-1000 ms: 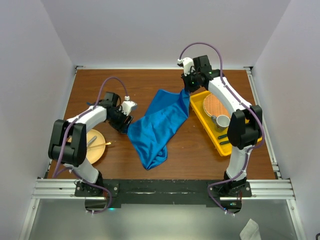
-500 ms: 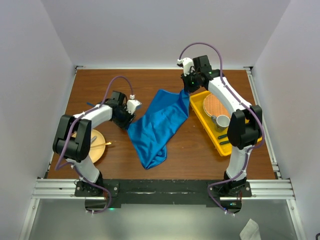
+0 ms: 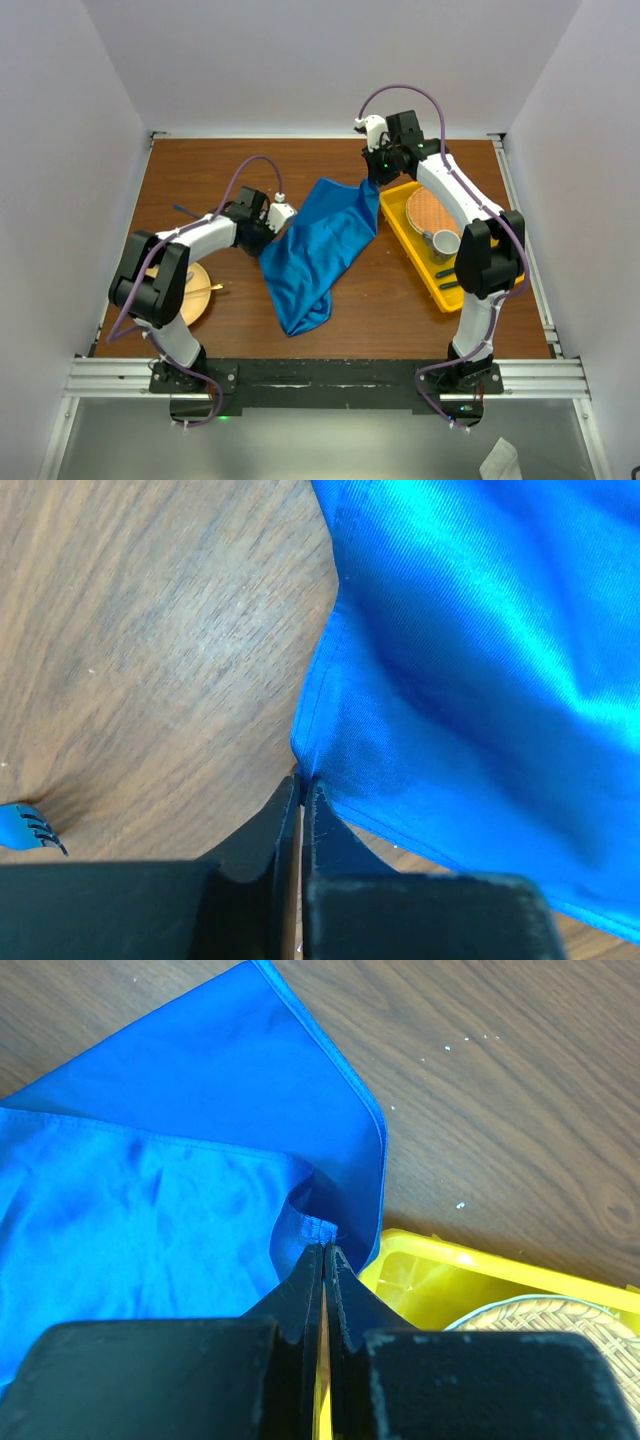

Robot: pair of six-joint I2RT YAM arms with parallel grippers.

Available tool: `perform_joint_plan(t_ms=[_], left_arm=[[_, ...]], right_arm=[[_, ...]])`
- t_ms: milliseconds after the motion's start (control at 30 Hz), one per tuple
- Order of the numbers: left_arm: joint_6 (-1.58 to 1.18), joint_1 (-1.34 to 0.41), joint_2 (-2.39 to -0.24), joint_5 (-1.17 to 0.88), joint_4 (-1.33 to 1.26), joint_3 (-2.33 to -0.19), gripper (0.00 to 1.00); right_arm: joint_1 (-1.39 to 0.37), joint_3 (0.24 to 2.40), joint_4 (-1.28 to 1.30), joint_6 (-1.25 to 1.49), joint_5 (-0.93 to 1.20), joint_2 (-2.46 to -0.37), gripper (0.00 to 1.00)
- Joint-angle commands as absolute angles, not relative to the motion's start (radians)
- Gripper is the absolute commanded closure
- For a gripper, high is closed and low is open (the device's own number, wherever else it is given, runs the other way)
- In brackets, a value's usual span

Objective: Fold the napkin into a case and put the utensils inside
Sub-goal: Pick up the crumpled napkin from the center of the board.

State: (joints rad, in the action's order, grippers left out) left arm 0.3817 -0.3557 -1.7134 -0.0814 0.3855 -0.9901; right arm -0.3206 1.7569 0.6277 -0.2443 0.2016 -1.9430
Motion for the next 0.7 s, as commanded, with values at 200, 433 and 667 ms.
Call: perform_joint_plan(t_ms=[200, 433, 667], left_arm=[[0.331, -0.114, -1.62, -0.302, 0.597, -1.196, 1.0], [0.279, -0.038, -1.411, -0.319, 0.643, -1.356, 1.0], [0.187, 0.0, -1.269, -0.285, 0.608, -1.466, 1.0]], right_arm=[[-0.322, 1.796, 0.588, -0.249, 0.242, -1.807, 1.0], [-0.321, 1.793, 0.479, -0.183, 0.252, -1.674, 1.0], [-0.322, 1.802, 0.356, -0.115, 0.224, -1.572, 1.0]])
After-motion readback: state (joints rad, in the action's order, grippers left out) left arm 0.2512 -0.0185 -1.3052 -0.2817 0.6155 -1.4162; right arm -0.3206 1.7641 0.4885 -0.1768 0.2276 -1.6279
